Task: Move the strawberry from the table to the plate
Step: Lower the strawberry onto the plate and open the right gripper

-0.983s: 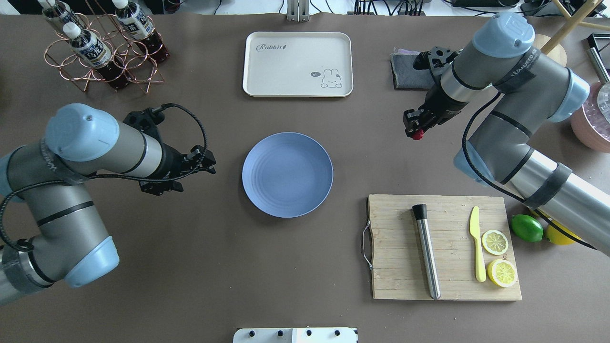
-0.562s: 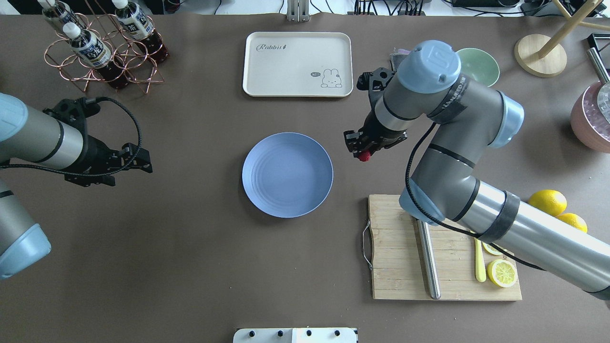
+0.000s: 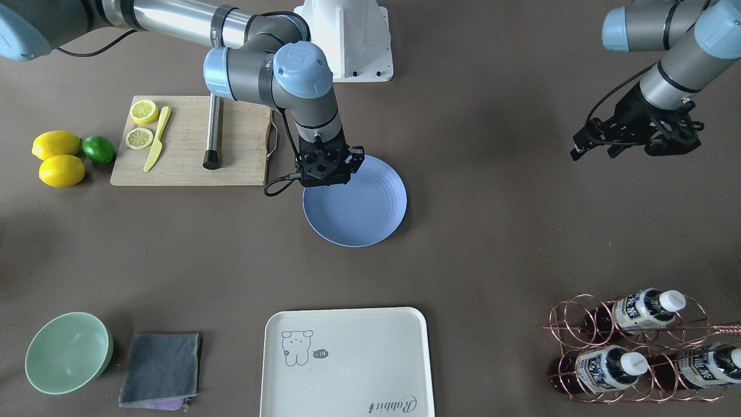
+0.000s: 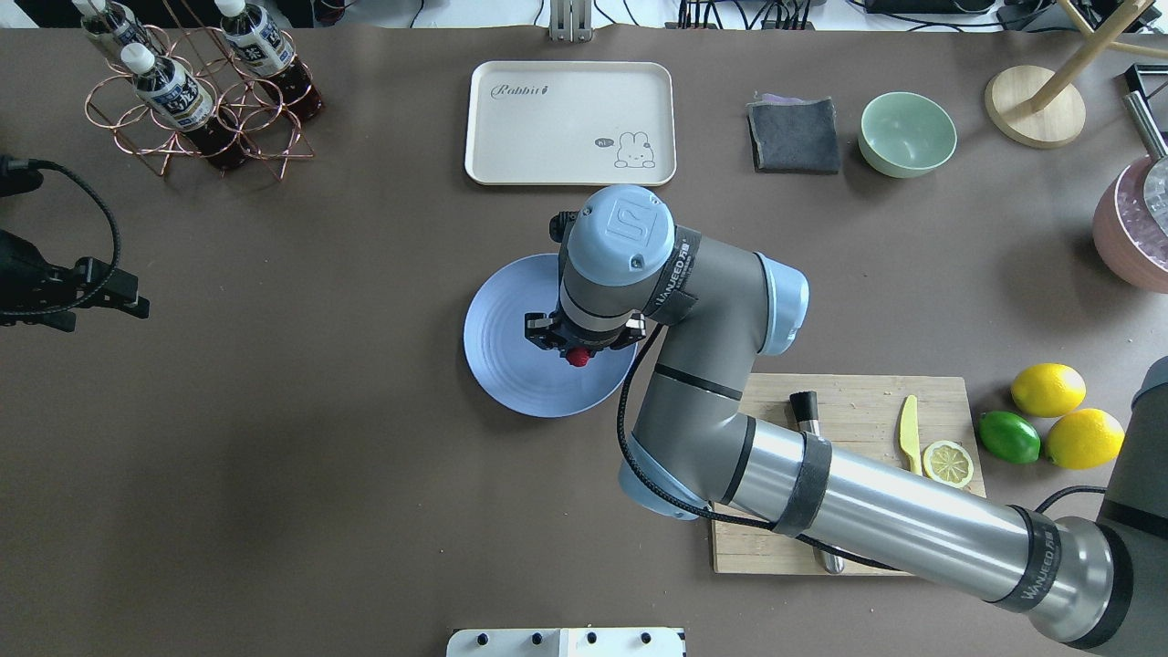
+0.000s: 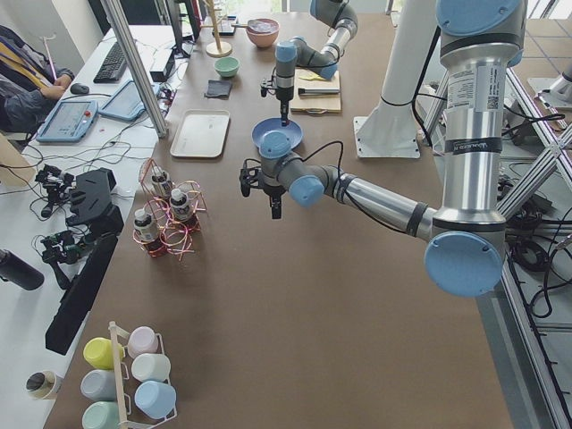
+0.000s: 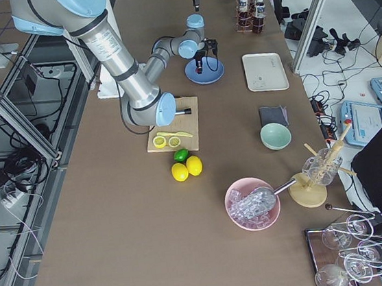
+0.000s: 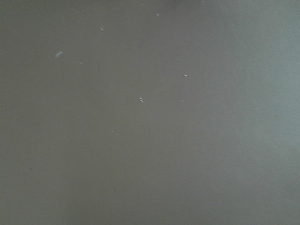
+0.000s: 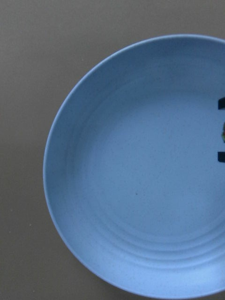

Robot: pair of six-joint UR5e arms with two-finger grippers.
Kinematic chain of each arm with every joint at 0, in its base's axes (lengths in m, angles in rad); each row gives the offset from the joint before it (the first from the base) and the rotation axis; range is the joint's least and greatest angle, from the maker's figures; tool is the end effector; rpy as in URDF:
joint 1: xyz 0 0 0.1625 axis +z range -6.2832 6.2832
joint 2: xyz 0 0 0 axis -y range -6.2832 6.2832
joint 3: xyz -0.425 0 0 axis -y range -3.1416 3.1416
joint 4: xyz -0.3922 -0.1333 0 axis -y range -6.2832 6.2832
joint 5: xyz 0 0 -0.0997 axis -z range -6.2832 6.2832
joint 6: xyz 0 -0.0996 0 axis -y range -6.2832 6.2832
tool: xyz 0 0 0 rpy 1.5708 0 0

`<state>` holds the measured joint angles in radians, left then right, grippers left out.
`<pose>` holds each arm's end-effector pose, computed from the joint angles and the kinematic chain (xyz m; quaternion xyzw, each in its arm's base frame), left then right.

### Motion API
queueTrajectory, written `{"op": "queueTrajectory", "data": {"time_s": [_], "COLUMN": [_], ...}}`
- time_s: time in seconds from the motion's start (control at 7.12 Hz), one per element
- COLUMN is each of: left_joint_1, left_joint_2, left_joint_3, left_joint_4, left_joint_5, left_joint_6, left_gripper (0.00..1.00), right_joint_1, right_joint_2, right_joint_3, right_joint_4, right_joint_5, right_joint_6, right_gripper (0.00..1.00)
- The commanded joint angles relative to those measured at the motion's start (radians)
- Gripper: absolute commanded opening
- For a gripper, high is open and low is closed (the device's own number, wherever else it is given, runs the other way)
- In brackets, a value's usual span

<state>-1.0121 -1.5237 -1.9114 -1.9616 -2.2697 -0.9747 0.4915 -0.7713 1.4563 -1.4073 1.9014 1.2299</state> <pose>0.1962 -0.4444 0.4696 0.0033 0.4510 -0.0704 0.8897 -0.6092 -0.4406 0.1981 0.0270 -0.4320 0.0001 0.9015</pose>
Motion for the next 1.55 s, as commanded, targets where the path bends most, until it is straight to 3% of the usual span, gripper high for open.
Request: {"op": "queueTrajectory", "data": {"time_s": [0.0,0.28,0.42,0.56,0.84,0.98,1.12,1.4], "left_joint_1": [-0.034,-0.034,-0.034,-0.034,-0.036,-0.045,-0.077,-0.117], "left_joint_2": [0.026,0.025,0.025,0.025,0.024,0.025,0.031,0.103], "left_joint_3": [0.0,0.003,0.003,0.002,-0.006,-0.015,-0.036,-0.058], "left_joint_4": [-0.002,-0.002,-0.002,-0.002,0.0,0.0,0.004,0.004], "left_joint_5": [-0.027,-0.027,-0.025,-0.025,-0.027,-0.027,-0.04,-0.059], "left_joint_6": [0.025,0.025,0.025,0.025,0.018,0.017,0.017,0.142], "left_gripper": [0.96,0.96,0.96,0.96,0.96,0.96,0.96,0.96], "right_joint_1": [-0.013,-0.01,-0.004,-0.005,0.016,0.039,0.085,0.228], "right_joint_2": [0.032,0.047,0.046,0.047,0.069,0.058,0.038,-0.197], "right_joint_3": [-0.103,-0.122,-0.125,-0.128,-0.111,-0.052,0.052,0.368], "right_joint_4": [0.121,0.123,0.122,0.12,0.114,0.076,-0.065,-0.237], "right_joint_5": [-0.015,-0.033,-0.038,-0.056,-0.05,-0.026,-0.01,0.084], "right_joint_6": [0.086,0.086,0.086,0.089,0.091,0.086,0.047,-0.257], "right_gripper": [0.0,0.0,0.68,0.97,1.0,1.0,1.0,1.0]}}
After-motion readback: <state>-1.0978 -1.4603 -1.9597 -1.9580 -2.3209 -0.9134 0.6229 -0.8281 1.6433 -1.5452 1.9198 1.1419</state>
